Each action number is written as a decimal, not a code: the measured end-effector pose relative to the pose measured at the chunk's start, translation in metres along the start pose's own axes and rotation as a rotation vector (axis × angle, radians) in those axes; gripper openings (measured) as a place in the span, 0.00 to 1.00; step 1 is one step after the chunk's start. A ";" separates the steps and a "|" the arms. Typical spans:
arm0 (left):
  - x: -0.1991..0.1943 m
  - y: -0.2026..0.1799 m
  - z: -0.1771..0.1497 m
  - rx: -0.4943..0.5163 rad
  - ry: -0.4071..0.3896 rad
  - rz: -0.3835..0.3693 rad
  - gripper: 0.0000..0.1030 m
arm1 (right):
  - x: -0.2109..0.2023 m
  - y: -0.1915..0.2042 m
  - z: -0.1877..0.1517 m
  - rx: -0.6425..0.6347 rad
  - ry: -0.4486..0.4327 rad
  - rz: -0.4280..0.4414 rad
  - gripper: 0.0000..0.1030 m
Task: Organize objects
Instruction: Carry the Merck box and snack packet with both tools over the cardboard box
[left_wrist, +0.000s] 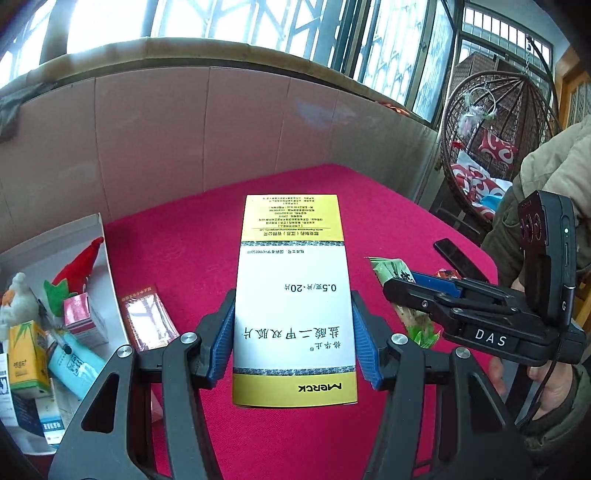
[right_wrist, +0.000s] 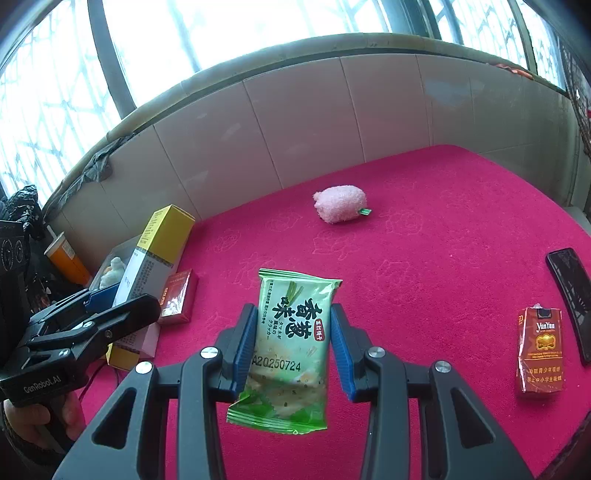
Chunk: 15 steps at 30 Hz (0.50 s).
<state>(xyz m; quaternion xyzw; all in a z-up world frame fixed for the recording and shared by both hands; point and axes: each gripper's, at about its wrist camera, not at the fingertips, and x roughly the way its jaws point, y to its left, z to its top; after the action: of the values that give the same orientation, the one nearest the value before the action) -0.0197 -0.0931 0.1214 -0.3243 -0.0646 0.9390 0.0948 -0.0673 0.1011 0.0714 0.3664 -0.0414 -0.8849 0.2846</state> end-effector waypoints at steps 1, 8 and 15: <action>-0.003 0.002 0.000 -0.006 -0.009 0.009 0.55 | 0.000 0.002 0.001 -0.007 0.000 0.004 0.38; -0.032 0.034 0.004 -0.063 -0.096 0.099 0.55 | 0.010 0.031 0.013 -0.065 0.009 0.055 0.38; -0.074 0.121 0.023 -0.188 -0.147 0.239 0.55 | 0.034 0.087 0.034 -0.146 0.056 0.176 0.38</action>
<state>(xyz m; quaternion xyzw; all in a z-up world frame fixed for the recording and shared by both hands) 0.0062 -0.2283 0.1615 -0.2674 -0.1197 0.9546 -0.0534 -0.0687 0.0057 0.0993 0.3642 -0.0010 -0.8467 0.3879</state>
